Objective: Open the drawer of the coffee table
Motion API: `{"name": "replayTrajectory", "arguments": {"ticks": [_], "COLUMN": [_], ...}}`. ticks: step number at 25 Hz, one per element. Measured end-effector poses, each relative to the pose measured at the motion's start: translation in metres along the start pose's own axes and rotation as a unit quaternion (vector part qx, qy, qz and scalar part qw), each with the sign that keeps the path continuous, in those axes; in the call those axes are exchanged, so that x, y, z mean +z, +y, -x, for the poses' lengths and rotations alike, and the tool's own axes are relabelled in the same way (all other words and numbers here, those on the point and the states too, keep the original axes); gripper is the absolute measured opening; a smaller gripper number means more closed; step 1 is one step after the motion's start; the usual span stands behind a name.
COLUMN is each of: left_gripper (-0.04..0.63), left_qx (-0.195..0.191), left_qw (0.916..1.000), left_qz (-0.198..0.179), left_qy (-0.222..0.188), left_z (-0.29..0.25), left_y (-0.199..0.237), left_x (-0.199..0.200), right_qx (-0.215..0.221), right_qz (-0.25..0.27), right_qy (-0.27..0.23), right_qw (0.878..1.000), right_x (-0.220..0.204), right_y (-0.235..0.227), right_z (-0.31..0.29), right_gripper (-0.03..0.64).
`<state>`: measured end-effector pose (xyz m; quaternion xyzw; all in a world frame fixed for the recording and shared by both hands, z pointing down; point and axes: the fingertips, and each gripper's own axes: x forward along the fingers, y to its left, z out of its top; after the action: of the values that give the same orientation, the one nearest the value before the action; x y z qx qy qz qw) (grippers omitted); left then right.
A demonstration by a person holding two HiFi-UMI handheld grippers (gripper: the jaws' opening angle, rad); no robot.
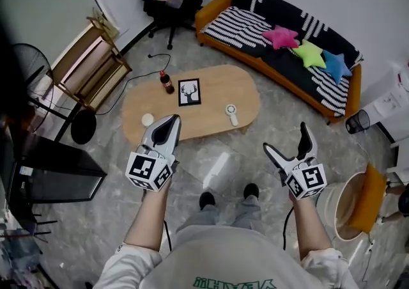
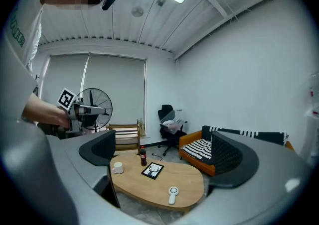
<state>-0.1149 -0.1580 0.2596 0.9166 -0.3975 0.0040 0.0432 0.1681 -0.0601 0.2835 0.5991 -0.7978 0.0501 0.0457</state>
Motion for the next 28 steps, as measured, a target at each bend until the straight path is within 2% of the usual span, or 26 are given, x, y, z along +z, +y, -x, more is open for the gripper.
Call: {"name": "replayTrajectory", "arguments": {"ticks": [5,15,22,28], "left_gripper": [-0.002,-0.002,-0.002,-0.002], "left_qx": [0.053,0.137,0.143,0.136], "left_qw": [0.9986,0.9906,0.9896,0.9904], "left_qz": [-0.002,-0.006,-0.011,-0.003], "left_qy": [0.007,0.007,0.013,0.022], "left_z": [-0.005,-0.023,-0.026,-0.028], "left_y": [0.007,-0.013,-0.013,-0.005], "left_x": [0.0,0.01,0.008,-0.019], "right_qx": [0.054,0.152,0.161,0.145], "right_qz": [-0.004,0.009,-0.004,-0.028], "right_qy": [0.003,0.013,0.015,0.045], "right_qw": [0.999,0.988,0.987,0.988], "right_x": [-0.001,0.006,-0.01,-0.059], "right_y": [-0.014,-0.051,-0.055,-0.05], "right_z": [-0.032,-0.071,-0.081,-0.087], "right_gripper": [0.588,0.589,0.588,0.588]}}
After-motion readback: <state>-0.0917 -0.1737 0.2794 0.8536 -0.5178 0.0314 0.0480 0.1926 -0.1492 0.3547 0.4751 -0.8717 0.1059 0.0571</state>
